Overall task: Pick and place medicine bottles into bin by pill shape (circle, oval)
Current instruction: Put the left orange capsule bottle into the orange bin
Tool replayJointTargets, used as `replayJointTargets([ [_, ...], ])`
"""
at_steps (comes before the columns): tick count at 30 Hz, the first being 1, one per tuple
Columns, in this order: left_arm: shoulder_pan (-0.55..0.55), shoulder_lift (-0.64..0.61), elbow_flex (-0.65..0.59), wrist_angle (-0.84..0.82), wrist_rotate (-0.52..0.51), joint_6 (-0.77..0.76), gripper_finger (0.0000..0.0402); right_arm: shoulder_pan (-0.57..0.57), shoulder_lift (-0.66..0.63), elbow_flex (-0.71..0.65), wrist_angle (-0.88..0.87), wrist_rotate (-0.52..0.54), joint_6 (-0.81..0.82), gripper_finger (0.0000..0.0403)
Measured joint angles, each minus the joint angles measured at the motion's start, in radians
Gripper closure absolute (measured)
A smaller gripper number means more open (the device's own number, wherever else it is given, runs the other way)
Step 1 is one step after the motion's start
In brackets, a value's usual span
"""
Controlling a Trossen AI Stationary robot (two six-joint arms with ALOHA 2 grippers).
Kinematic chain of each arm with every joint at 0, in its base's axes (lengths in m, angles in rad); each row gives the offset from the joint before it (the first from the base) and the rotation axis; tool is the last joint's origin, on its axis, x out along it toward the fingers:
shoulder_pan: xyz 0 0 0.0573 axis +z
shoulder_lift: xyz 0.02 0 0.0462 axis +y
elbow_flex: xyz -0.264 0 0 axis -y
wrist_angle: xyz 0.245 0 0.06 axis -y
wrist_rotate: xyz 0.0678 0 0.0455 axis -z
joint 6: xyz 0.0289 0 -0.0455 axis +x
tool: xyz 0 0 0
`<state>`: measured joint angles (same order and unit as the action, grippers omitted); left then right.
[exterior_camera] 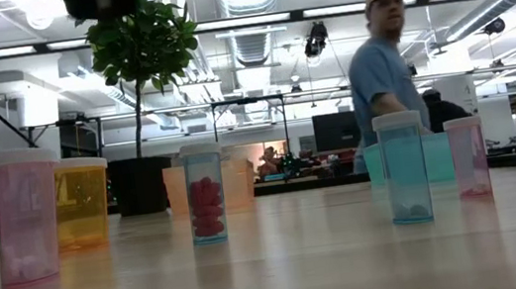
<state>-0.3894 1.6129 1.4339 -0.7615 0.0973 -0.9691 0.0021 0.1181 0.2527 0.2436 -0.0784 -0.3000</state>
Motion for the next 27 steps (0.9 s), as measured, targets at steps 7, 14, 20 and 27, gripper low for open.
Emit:
replayJointTargets([
  [7, 0.018, 0.08, 0.044, -0.523, 0.026, -0.289, 0.0402, 0.0, 0.002, 0.0, -0.004, 0.003, -0.007, 0.0216],
  [14, 0.022, 0.079, 0.035, -0.408, 0.003, -0.329, 0.0402, 0.0, 0.002, 0.0, -0.01, 0.029, -0.007, 0.0216],
  [20, 0.027, 0.075, 0.034, -0.389, -0.05, -0.359, 0.0392, 0.0, 0.002, 0.0, -0.028, 0.029, -0.012, 0.0216],
  [27, 0.028, 0.073, 0.012, -0.373, -0.113, -0.455, 0.0306, 0.0, 0.002, 0.0, -0.03, 0.029, -0.017, 0.0216],
])
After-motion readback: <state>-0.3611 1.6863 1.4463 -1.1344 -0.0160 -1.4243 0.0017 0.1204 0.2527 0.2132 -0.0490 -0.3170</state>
